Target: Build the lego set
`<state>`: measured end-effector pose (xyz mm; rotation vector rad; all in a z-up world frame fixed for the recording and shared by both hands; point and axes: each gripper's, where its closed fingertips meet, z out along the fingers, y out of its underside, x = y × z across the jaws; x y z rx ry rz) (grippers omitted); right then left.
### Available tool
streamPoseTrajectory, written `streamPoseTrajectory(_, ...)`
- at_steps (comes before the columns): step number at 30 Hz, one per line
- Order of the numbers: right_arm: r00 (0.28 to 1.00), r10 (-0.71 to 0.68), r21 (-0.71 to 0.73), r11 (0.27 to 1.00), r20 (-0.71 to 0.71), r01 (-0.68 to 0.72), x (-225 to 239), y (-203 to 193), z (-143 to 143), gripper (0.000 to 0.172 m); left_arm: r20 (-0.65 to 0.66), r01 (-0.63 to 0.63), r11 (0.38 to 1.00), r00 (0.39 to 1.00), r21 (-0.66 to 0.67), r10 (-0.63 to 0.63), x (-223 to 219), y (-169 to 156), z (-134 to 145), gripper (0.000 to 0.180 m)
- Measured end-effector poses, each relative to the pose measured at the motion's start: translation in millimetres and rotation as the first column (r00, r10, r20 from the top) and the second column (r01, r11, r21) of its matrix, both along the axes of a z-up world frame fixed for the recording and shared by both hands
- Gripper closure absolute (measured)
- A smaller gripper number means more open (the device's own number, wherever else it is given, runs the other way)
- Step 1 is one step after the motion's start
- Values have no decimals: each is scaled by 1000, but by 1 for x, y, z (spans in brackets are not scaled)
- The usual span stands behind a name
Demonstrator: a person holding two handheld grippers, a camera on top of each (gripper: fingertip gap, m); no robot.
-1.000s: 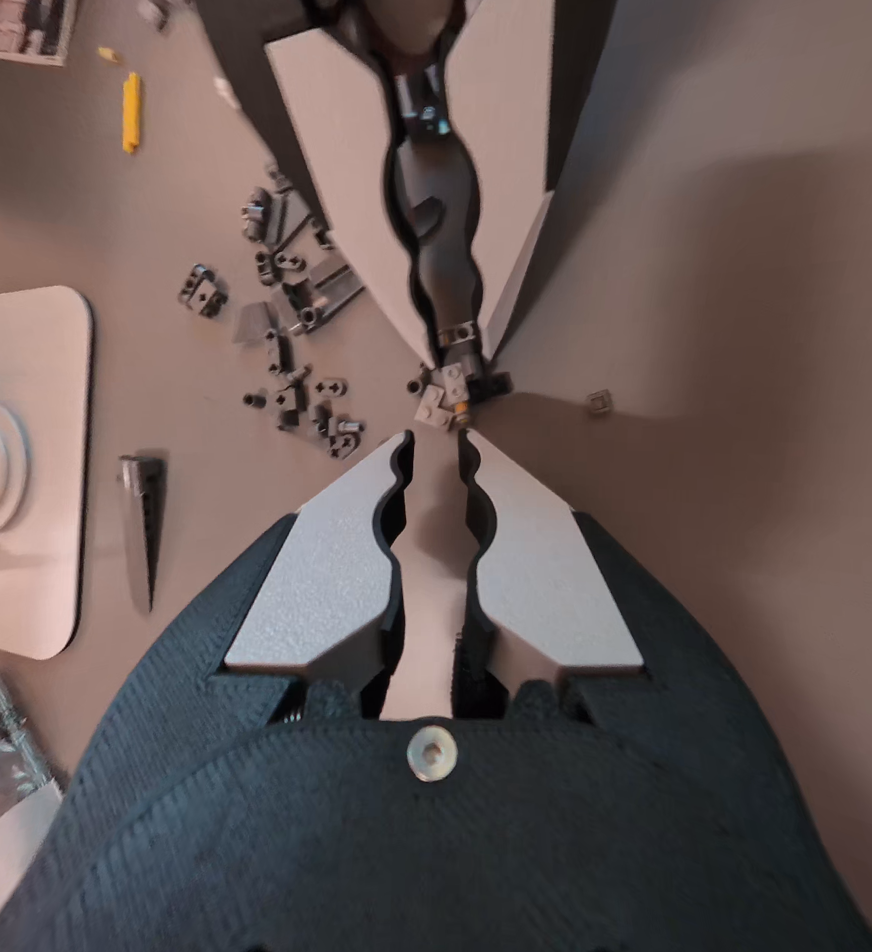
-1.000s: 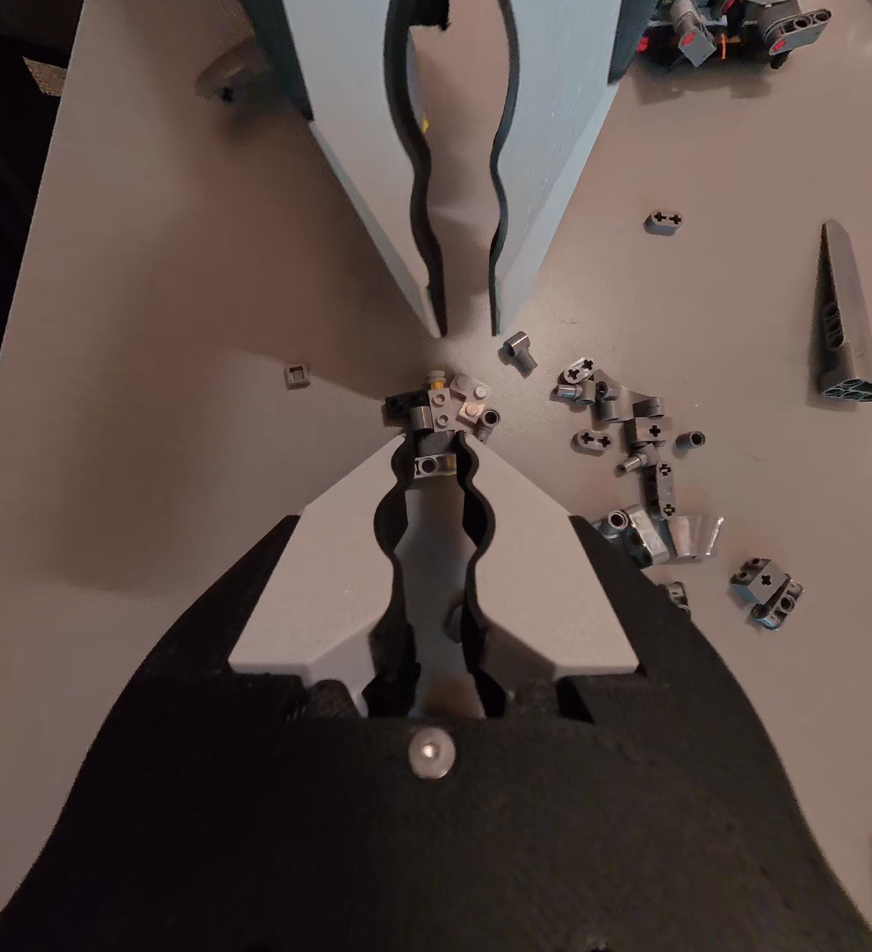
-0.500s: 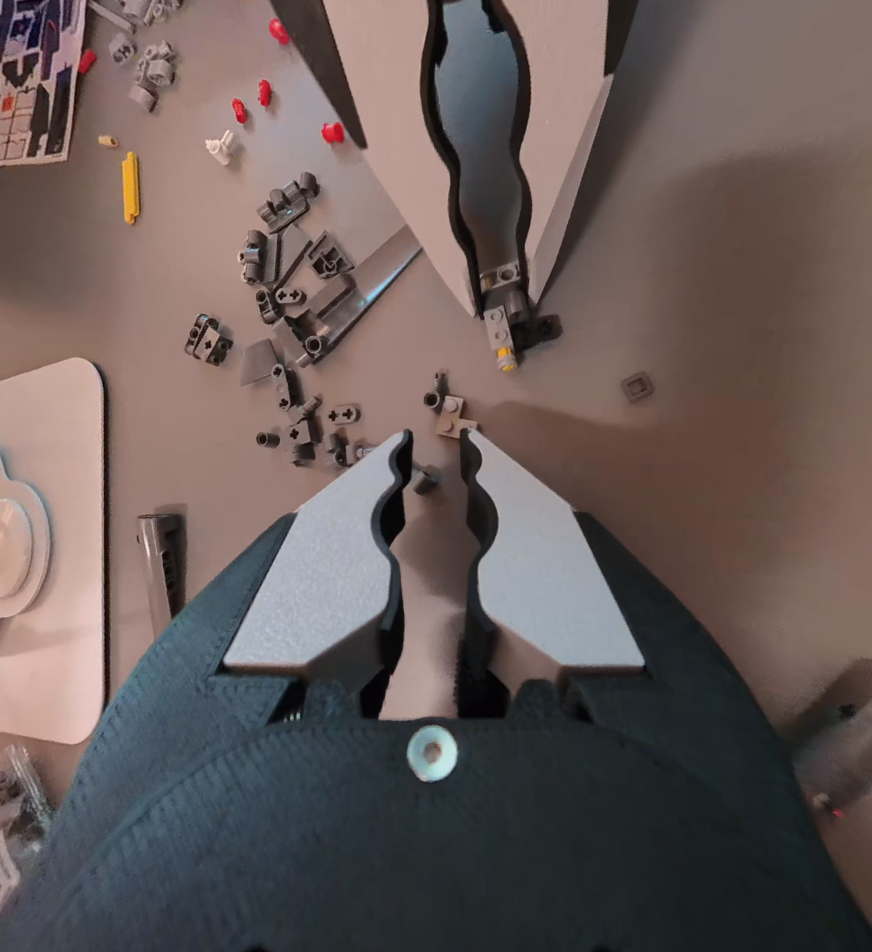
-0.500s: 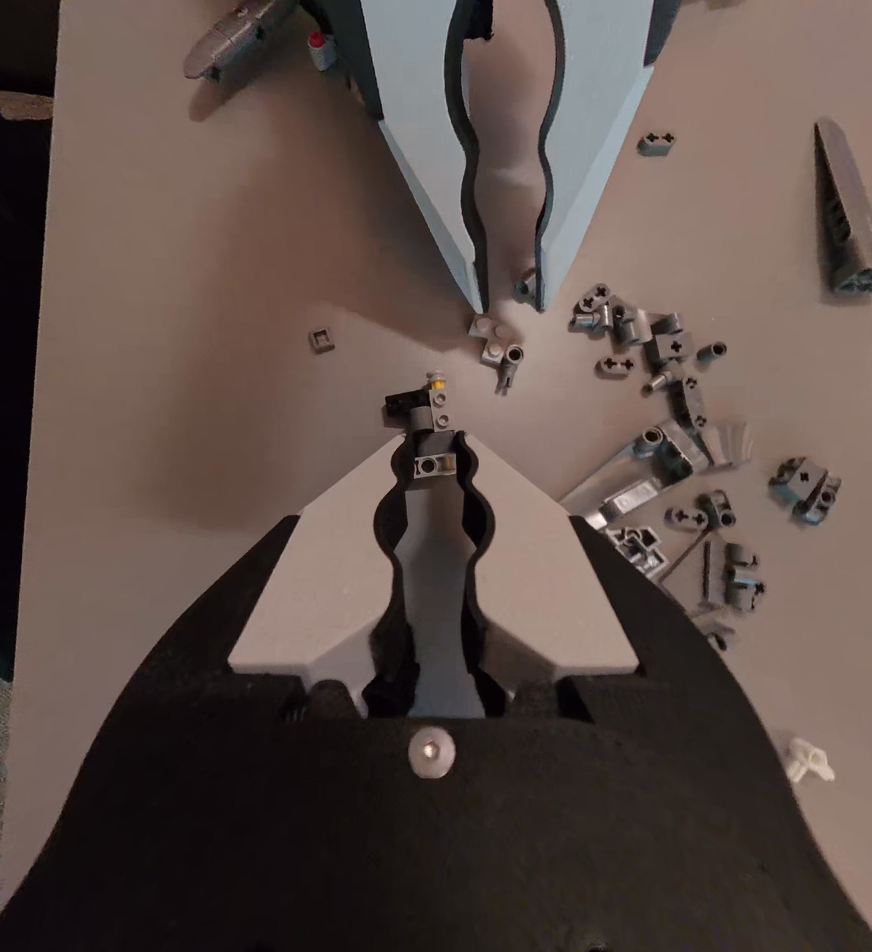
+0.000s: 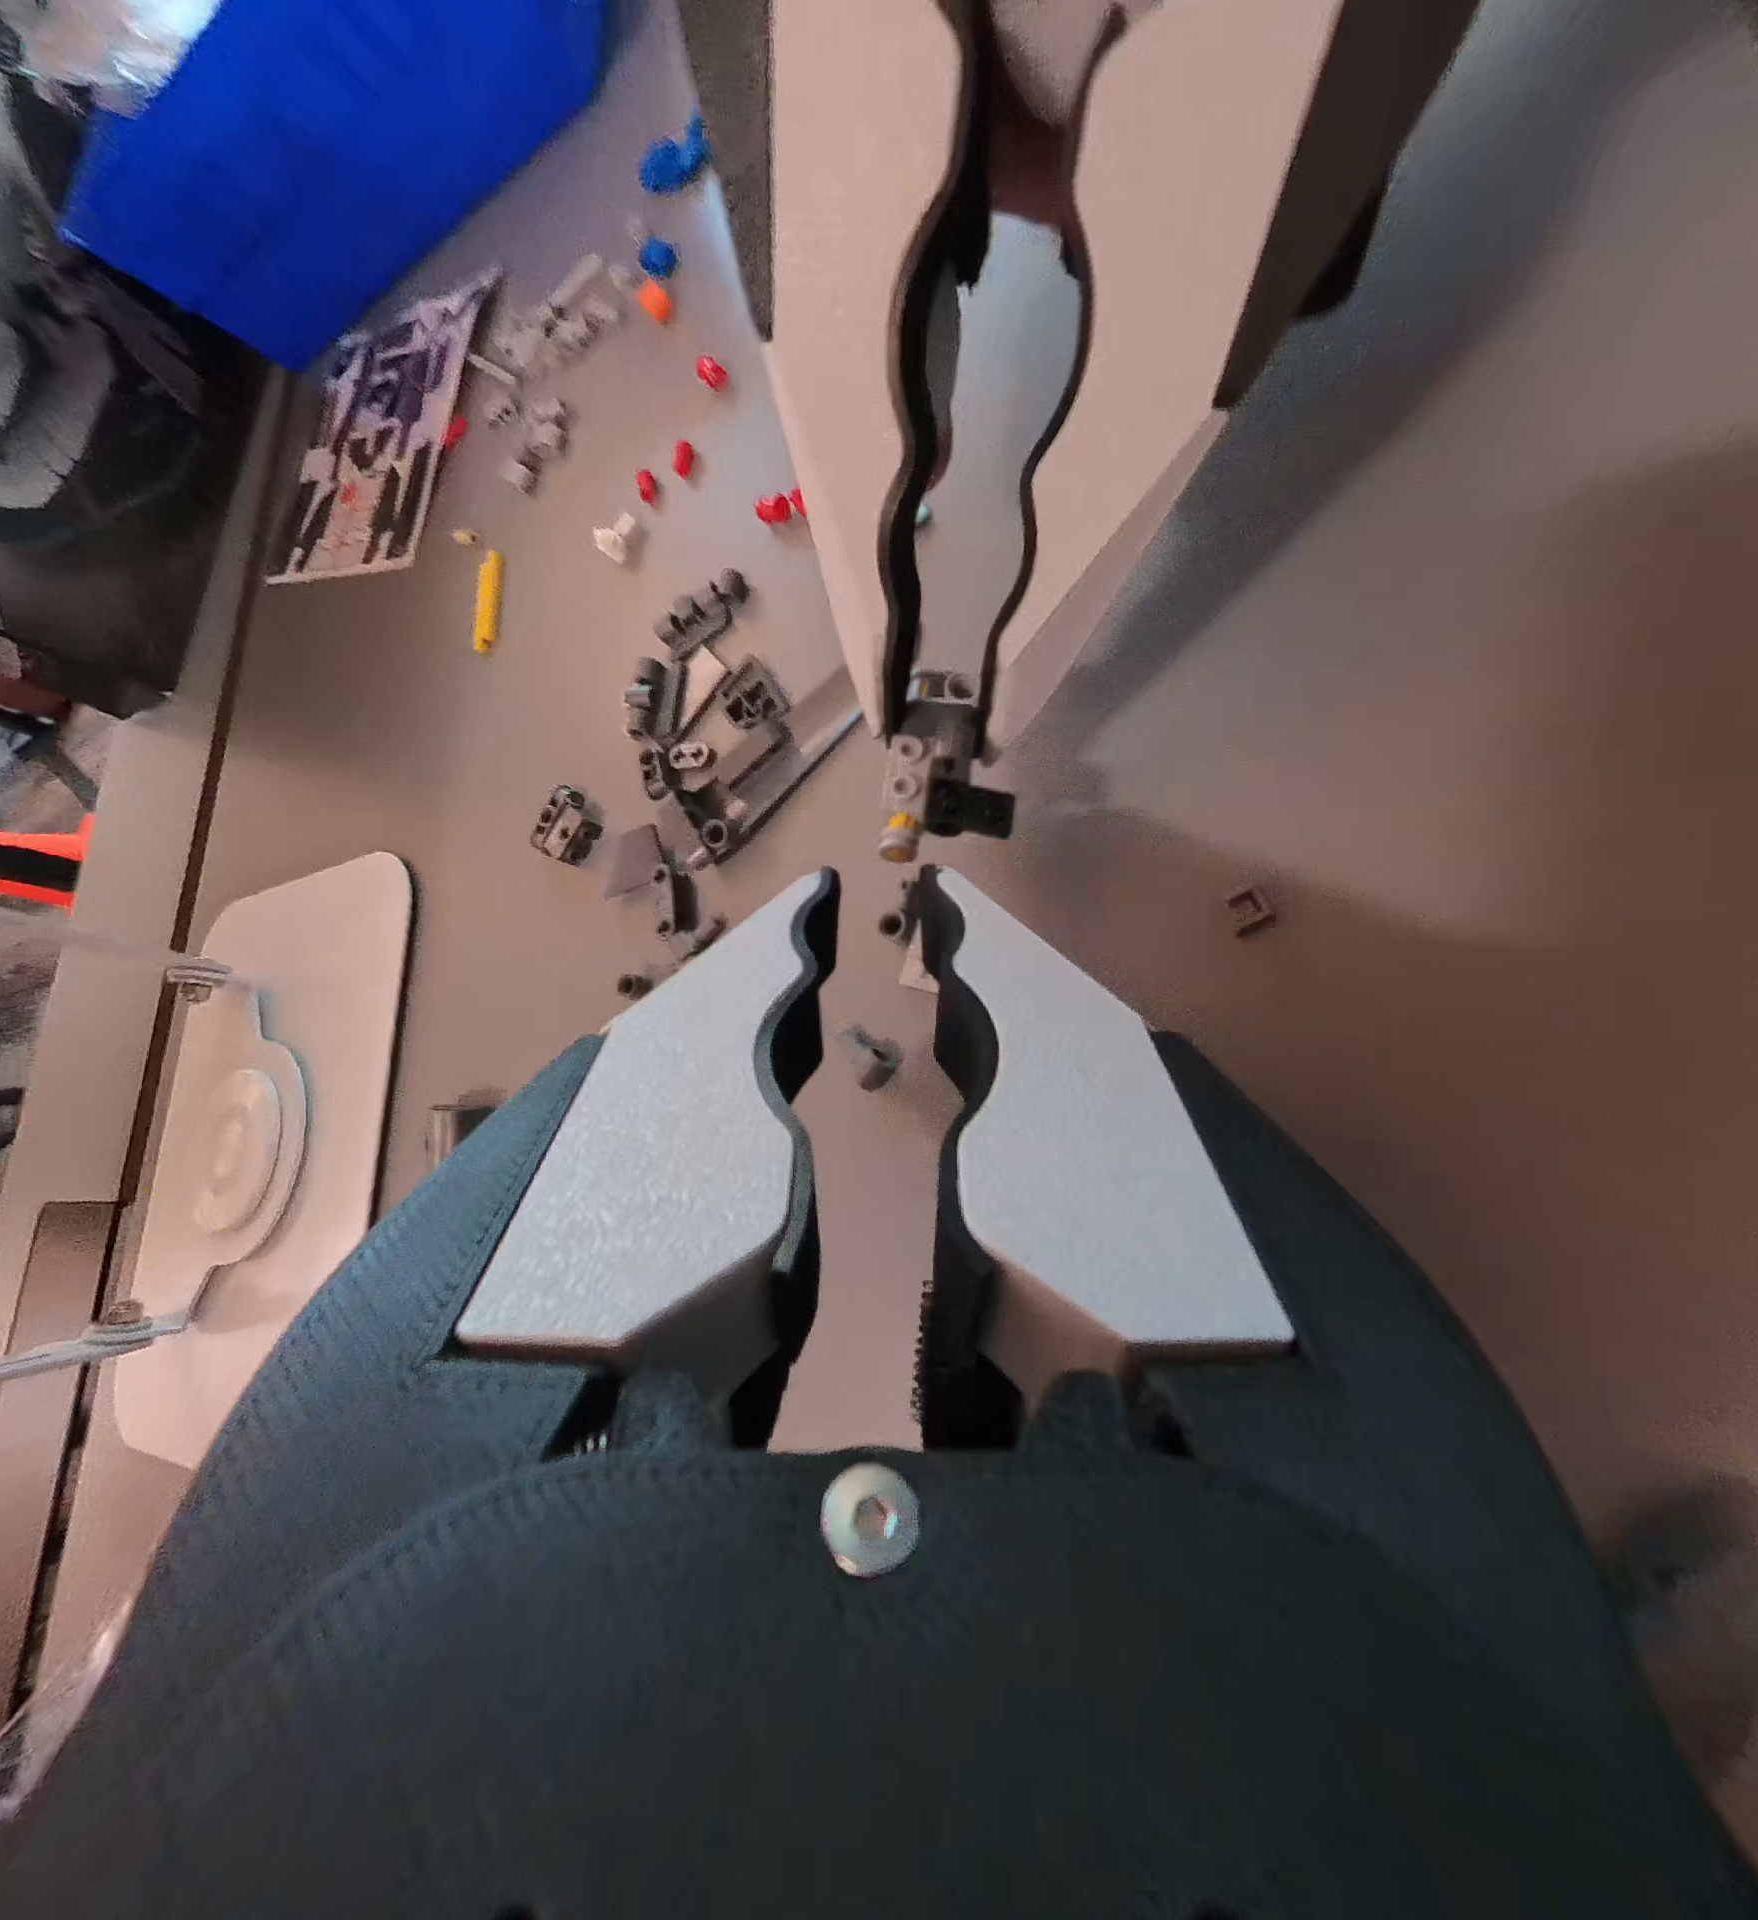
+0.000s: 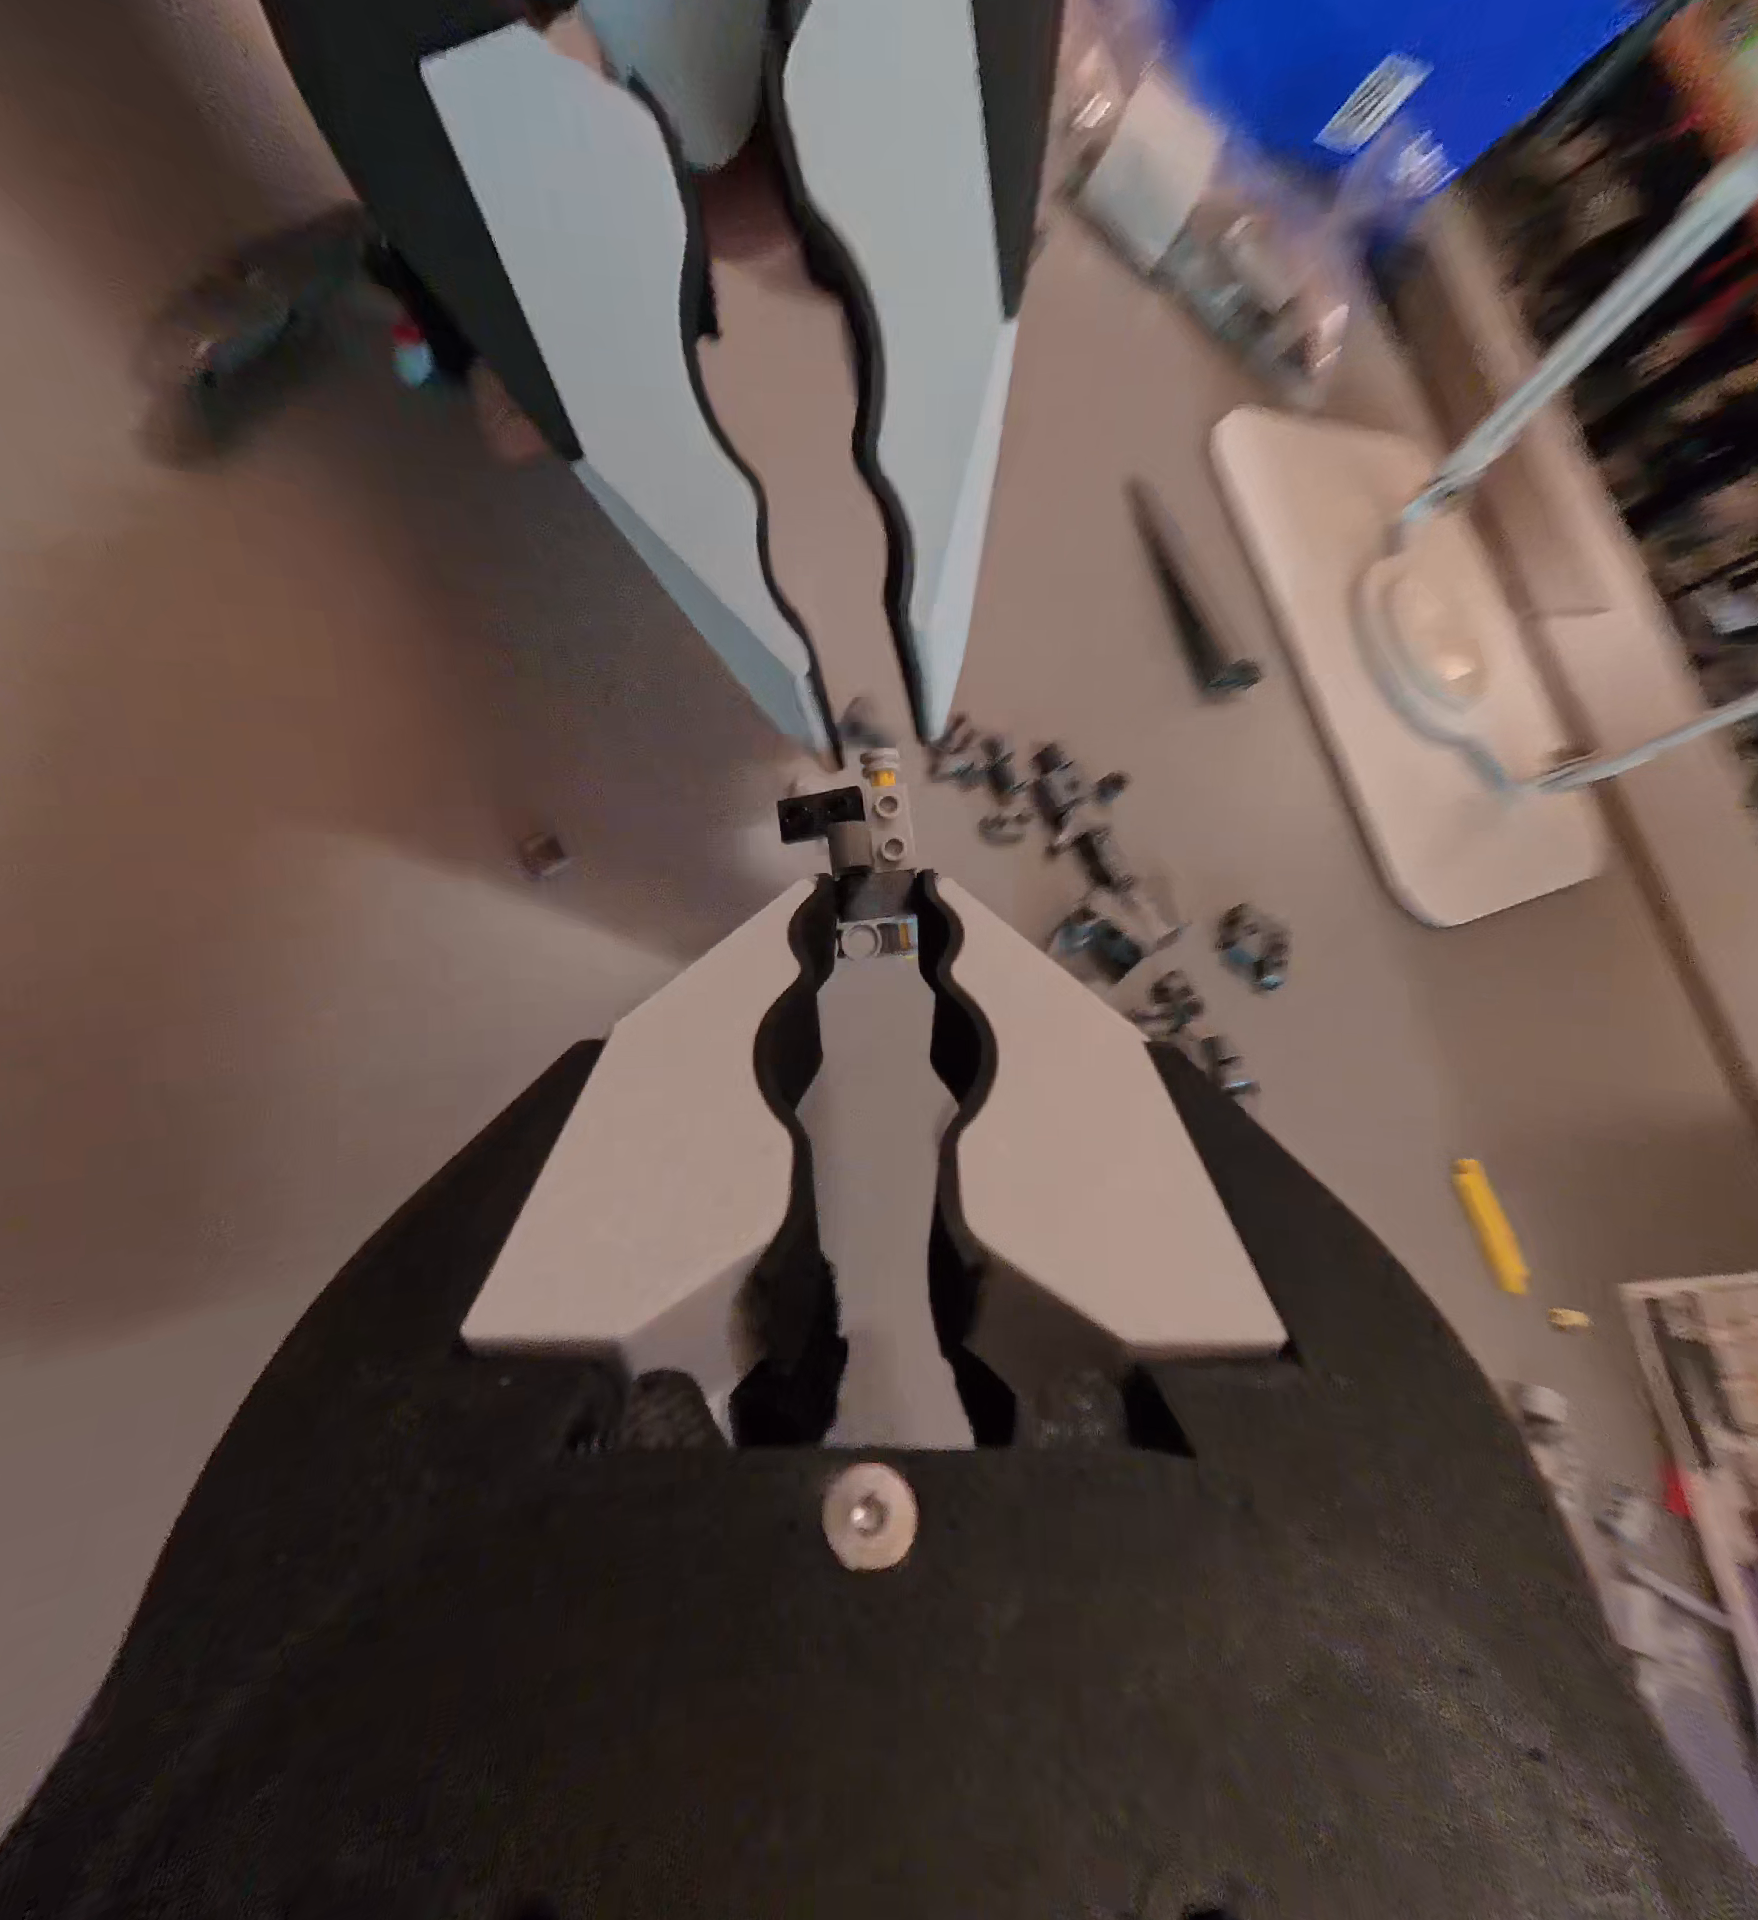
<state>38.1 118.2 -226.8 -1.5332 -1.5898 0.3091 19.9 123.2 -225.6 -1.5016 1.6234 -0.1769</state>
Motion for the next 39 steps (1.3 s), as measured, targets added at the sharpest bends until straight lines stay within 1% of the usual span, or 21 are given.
streamPoseTrajectory(2,998,-23,107,994,-62,30,-5,2,21,159,66,-20,1000,998,-21,21,-3,1,12,167)
streamPoseTrajectory(5,987,-29,262,962,-157,70,-11,4,55,159,253,-6,990,966,-143,42,-6,-1,35,164)
streamPoseTrajectory(7,979,-16,340,937,-202,85,-13,3,72,160,406,53,968,912,-247,53,-9,-5,56,164)
streamPoseTrajectory(9,974,-2,400,912,-224,94,-17,2,84,159,551,153,935,833,-321,53,-14,-10,80,162)
streamPoseTrajectory(11,962,20,444,890,-273,108,-20,-2,97,159,630,226,904,774,-362,59,-18,-14,97,159)
streamPoseTrajectory(13,955,46,474,875,-293,103,-25,-6,105,159,688,278,892,724,-356,49,-21,-17,111,160)
streamPoseTrajectory(15,944,72,485,869,-323,100,-27,-9,113,159,720,333,870,693,-363,35,-21,-23,119,158)
streamPoseTrajectory(17,931,90,488,867,-353,102,-28,-11,120,159,727,338,869,686,-362,36,-23,-24,123,162)
streamPoseTrajectory(22,921,123,514,853,-369,92,-33,-14,127,159,741,366,852,670,-374,37,-21,-27,126,167)
streamPoseTrajectory(26,912,138,537,838,-386,100,-34,-17,132,160,764,400,833,644,-383,42,-23,-29,132,168)
streamPoseTrajectory(29,910,153,550,830,-385,93,-37,-18,134,160,787,420,820,614,-388,58,-26,-28,137,175)
streamPoseTrajectory(31,910,154,555,827,-385,95,-38,-18,135,160,798,439,806,599,-398,67,-27,-27,137,175)
streamPoseTrajectory(34,912,150,558,824,-381,98,-39,-16,135,160,802,445,805,594,-393,63,-28,-27,138,176)
streamPoseTrajectory(38,918,139,557,824,-373,101,-40,-14,136,160,800,415,836,599,-359,47,-29,-26,139,175)
streamPoseTrajectory(39,919,135,554,826,-371,102,-40,-13,136,159,797,389,855,602,-342,45,-29,-23,139,175)
